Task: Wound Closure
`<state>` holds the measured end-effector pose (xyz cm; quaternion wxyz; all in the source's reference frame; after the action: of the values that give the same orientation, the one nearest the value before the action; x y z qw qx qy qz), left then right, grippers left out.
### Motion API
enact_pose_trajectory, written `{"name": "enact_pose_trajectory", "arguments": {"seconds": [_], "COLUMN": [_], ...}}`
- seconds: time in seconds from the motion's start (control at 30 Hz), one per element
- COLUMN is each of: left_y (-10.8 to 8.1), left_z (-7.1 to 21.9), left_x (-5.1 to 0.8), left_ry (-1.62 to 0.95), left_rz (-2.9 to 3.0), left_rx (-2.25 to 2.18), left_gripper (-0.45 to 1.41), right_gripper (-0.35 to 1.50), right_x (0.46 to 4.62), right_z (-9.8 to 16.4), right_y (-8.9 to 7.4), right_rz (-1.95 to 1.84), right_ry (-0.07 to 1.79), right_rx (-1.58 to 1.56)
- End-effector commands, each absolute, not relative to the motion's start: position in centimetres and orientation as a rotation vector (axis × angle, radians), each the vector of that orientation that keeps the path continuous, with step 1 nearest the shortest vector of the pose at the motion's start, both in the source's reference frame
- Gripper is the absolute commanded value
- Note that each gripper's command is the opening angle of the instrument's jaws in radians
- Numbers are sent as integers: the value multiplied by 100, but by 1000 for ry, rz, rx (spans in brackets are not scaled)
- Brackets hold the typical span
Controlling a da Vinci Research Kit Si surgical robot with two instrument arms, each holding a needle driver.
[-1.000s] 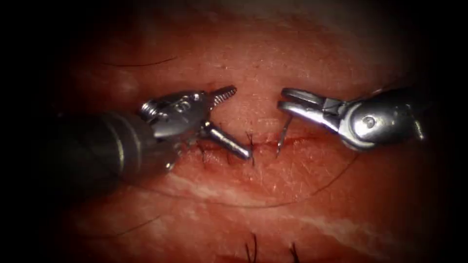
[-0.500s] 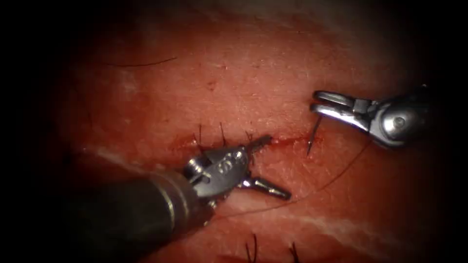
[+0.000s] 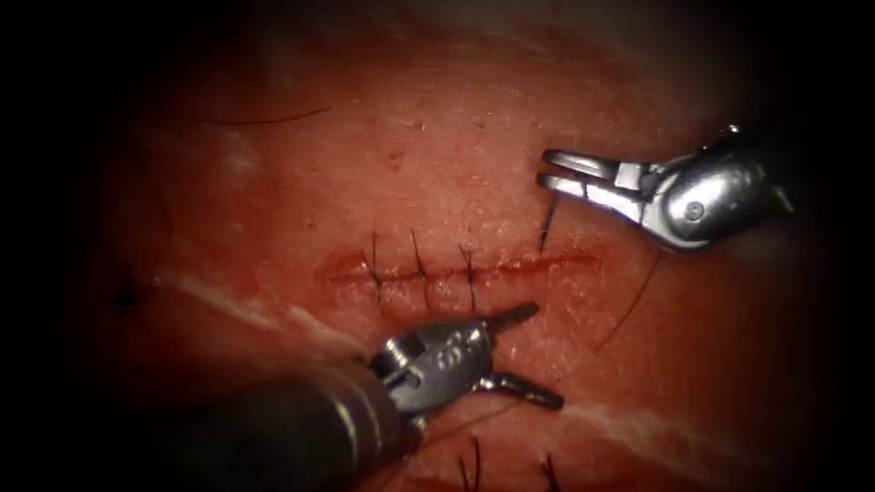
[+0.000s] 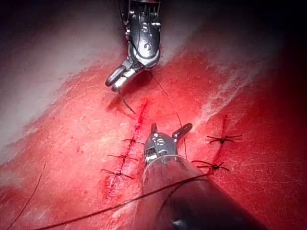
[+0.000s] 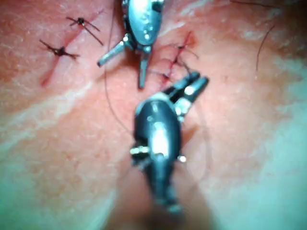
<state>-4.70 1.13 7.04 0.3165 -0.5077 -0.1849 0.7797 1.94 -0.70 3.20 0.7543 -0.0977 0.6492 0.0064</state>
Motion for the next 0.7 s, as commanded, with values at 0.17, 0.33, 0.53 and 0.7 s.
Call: {"name": "enact_pose_trajectory", "arguments": {"seconds": [0.17,0.33,0.53,0.7], "left_y": [102,99,98,98], "left_z": [716,716,715,716], "left_x": [-478,-477,-477,-477], "left_ry": [-504,-511,-513,-514], "left_rz": [2065,2070,2071,2071], "left_rx": [-1339,-1346,-1348,-1348], "left_gripper": [53,53,53,53], "right_gripper": [-35,-35,-35,-35], "right_x": [209,207,209,211], "right_z": [332,339,350,351], "right_y": [-85,-89,-91,-89], "right_rz": [-58,-110,-144,-157], "right_ry": [1426,1421,1416,1425], "right_rx": [-266,-318,-361,-388]}}
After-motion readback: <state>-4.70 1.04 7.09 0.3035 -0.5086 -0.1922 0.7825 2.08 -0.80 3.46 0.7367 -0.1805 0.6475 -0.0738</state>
